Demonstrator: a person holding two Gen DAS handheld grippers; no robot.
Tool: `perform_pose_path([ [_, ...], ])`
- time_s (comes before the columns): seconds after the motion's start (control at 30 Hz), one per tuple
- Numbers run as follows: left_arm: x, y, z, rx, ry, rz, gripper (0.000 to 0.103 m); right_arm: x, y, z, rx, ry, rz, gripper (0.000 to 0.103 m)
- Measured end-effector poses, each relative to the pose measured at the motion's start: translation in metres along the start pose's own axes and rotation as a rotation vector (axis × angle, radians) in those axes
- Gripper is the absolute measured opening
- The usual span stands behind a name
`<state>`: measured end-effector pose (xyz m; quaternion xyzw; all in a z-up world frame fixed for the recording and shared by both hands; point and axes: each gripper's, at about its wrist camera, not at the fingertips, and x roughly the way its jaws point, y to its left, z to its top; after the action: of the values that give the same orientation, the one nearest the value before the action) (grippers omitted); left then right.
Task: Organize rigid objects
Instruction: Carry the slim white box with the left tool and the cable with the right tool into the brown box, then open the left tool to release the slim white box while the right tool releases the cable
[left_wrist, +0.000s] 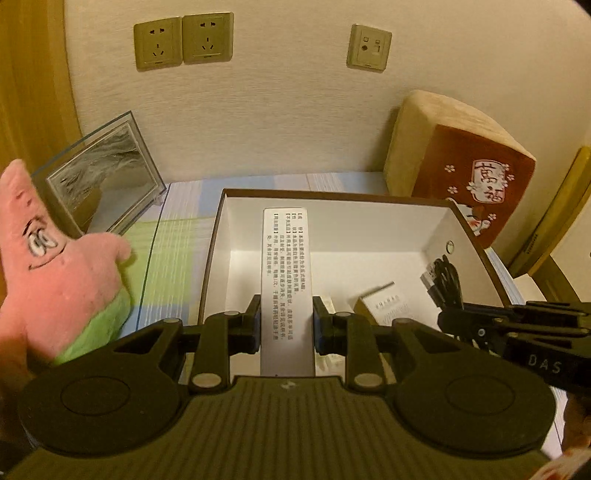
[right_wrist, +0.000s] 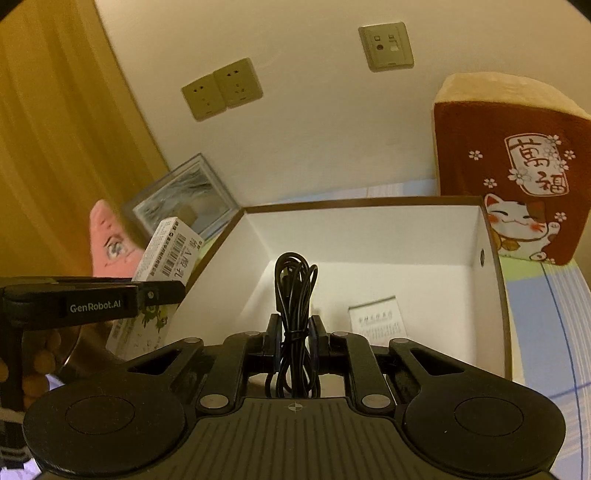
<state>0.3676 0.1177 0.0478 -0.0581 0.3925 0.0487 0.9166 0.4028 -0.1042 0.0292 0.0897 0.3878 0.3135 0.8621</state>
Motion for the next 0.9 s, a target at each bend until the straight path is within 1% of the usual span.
perform_pose_path([
  [0.27, 0.039, -0.003, 0.015, 0.008, 0.031, 0.008, 0.022, 0.041, -0.017, 0.007, 0.03, 0.046, -0.042, 0.011],
  [0.5, 0.078, -0.001, 0.004, 0.018, 0.121, 0.01, 0.022, 0.073, -0.028, -0.004, 0.053, 0.124, -0.07, 0.011],
  [0.67, 0.096, 0.002, -0.005, 0.019, 0.168, 0.01, 0.022, 0.084, -0.033, -0.01, 0.069, 0.157, -0.08, 0.011],
  [0.9, 0.106, 0.003, -0.008, 0.045, 0.189, 0.0, 0.022, 0.088, -0.035, -0.01, 0.08, 0.167, -0.088, 0.011],
])
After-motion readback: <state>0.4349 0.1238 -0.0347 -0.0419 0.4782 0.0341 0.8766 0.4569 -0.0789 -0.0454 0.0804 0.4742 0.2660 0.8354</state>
